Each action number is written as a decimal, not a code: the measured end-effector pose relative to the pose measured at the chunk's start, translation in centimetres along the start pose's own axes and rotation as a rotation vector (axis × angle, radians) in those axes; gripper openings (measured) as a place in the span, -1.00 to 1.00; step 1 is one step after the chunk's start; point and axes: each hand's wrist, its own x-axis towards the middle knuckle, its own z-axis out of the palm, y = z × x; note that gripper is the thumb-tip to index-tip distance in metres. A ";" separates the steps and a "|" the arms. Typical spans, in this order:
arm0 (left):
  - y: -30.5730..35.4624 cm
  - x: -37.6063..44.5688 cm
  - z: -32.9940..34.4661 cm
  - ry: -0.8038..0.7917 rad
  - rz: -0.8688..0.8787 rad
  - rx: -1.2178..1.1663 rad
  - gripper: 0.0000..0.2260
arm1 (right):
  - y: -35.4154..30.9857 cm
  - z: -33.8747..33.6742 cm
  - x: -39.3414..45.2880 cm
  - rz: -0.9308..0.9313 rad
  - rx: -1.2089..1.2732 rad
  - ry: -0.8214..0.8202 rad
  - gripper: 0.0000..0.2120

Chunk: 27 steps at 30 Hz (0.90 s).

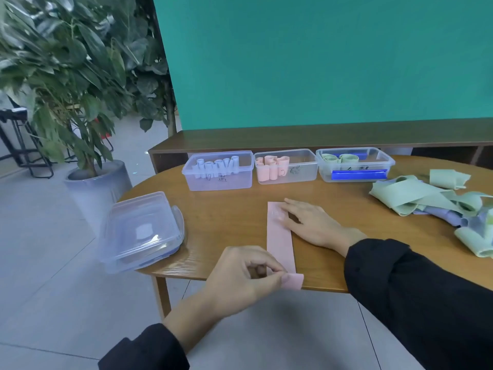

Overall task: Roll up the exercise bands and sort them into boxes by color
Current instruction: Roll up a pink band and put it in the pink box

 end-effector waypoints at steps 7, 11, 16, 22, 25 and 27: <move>-1.1 -0.4 0.2 -0.023 -0.084 -0.229 -0.92 | 1.1 0.0 4.7 0.022 0.146 0.181 -0.66; -1.0 -0.4 -0.4 -0.030 -0.109 -0.284 -0.92 | 1.3 0.2 6.1 0.002 0.276 0.210 -0.81; -1.0 0.1 -0.6 -0.040 -0.071 -0.261 -0.90 | 1.6 -0.2 7.4 0.024 0.502 0.231 -0.86; -2.2 1.5 -0.1 0.005 -0.016 -0.133 -0.93 | 2.0 -1.2 9.7 0.108 0.631 0.292 -0.89; -2.8 2.3 0.3 0.013 0.015 -0.039 -0.96 | 2.2 -1.0 10.9 0.135 0.632 0.297 -0.89; -2.9 2.7 0.5 0.001 0.043 -0.007 -0.95 | 2.4 -0.9 11.5 0.138 0.623 0.308 -0.88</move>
